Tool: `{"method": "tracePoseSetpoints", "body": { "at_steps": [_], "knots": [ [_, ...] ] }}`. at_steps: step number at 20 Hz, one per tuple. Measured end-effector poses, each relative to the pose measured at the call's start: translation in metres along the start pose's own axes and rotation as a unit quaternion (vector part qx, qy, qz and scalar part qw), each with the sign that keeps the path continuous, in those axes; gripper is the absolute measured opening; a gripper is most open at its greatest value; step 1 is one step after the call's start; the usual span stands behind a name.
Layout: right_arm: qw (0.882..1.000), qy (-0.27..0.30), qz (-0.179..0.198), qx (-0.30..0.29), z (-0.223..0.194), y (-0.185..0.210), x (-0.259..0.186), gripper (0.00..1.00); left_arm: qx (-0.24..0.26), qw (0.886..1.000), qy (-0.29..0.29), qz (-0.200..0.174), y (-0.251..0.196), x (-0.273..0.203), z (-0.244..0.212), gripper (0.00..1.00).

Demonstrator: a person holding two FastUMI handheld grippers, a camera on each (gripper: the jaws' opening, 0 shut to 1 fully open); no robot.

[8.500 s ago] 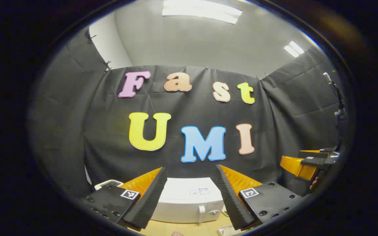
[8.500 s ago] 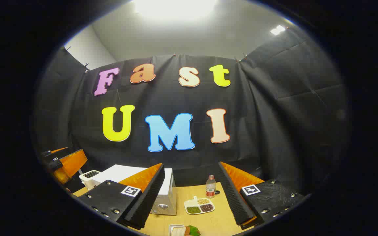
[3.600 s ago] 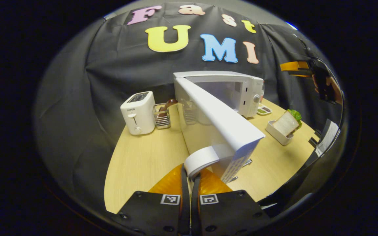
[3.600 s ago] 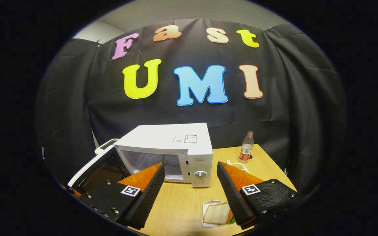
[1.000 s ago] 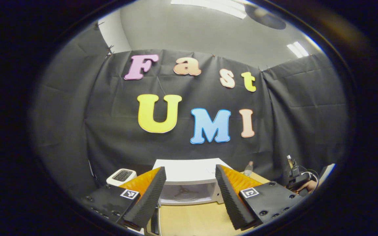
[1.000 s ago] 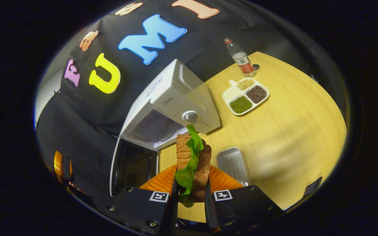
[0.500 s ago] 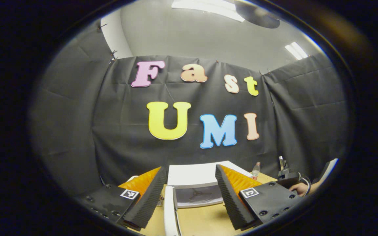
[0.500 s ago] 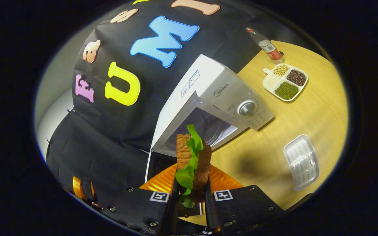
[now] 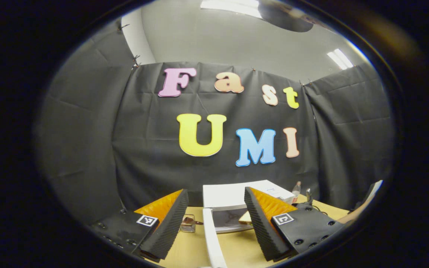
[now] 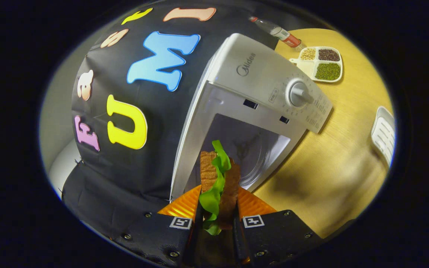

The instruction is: Open the microwave oven with the left hand, put the food in, and close the microwave oven.

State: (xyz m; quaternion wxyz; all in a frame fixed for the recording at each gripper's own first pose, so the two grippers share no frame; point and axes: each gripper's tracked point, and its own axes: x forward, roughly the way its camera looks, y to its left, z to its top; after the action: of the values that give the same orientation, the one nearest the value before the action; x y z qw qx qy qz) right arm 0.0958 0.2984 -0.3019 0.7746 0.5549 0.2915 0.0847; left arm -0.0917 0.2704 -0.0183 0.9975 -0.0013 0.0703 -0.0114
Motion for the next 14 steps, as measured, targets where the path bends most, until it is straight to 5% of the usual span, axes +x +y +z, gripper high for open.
{"method": "tracePoseSetpoints", "body": {
  "at_steps": [6,14],
  "knots": [
    [0.989,-0.082,-0.007,0.122,-0.004,-0.014,0.075,0.35,-0.007,0.999,0.023,0.031,0.045,-0.004,-0.018,0.96],
    [0.968,-0.160,-0.044,0.187,-0.002,-0.039,0.153,0.35,-0.014,0.997,0.045,0.060,0.089,0.000,-0.036,0.96]
  ]
}}
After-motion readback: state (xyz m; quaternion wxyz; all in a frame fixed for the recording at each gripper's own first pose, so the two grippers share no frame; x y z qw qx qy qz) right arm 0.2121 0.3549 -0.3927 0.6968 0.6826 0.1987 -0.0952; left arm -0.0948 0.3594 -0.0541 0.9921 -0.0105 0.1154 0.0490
